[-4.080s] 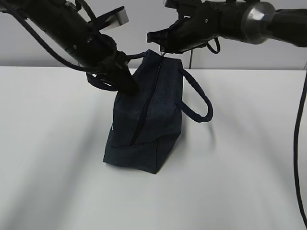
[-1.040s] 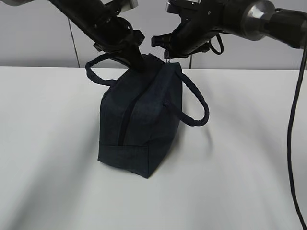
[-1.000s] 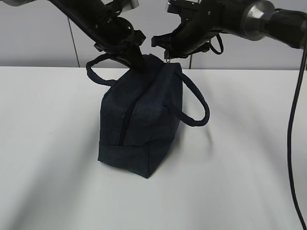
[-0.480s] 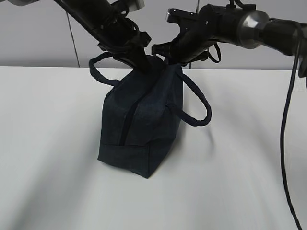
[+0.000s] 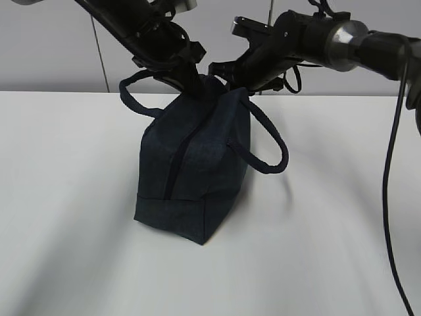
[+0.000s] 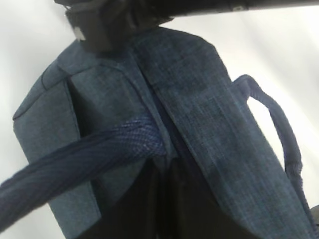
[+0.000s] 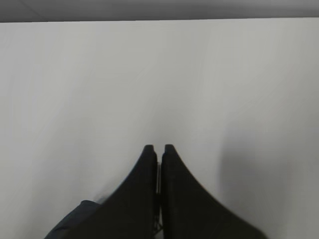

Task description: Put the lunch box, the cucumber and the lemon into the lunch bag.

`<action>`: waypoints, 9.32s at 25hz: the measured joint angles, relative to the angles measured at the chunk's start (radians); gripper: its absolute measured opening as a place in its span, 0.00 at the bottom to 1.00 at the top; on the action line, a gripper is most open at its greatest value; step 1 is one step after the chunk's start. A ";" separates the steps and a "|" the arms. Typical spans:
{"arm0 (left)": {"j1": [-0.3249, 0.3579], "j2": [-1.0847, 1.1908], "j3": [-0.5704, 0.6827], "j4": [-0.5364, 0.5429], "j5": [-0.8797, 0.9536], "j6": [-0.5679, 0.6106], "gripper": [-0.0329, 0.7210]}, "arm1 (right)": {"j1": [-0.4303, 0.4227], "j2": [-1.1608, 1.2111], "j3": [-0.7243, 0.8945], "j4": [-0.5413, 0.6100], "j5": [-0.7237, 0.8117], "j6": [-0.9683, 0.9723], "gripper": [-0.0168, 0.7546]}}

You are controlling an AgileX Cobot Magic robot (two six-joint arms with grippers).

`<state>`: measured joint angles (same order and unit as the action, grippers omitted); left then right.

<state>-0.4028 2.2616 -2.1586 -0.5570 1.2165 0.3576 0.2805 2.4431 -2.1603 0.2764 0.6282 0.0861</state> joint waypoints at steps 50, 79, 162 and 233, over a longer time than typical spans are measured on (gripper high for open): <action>0.000 -0.002 0.000 -0.017 -0.004 0.003 0.04 | -0.035 0.090 -0.102 0.093 0.100 -0.004 0.02; 0.000 -0.007 0.000 0.014 0.006 0.004 0.04 | -0.050 0.112 -0.371 0.011 0.345 -0.009 0.63; 0.000 -1.261 0.819 0.289 0.046 -0.250 0.48 | -0.106 -1.266 0.648 -0.119 0.633 -0.214 0.63; 0.232 -2.250 1.650 0.418 -0.107 -0.202 0.44 | -0.214 -2.459 1.664 -0.238 0.524 -0.223 0.63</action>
<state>-0.1709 0.0117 -0.5089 -0.1394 1.1099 0.1557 0.0667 -0.0157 -0.4961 0.0380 1.1518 -0.1374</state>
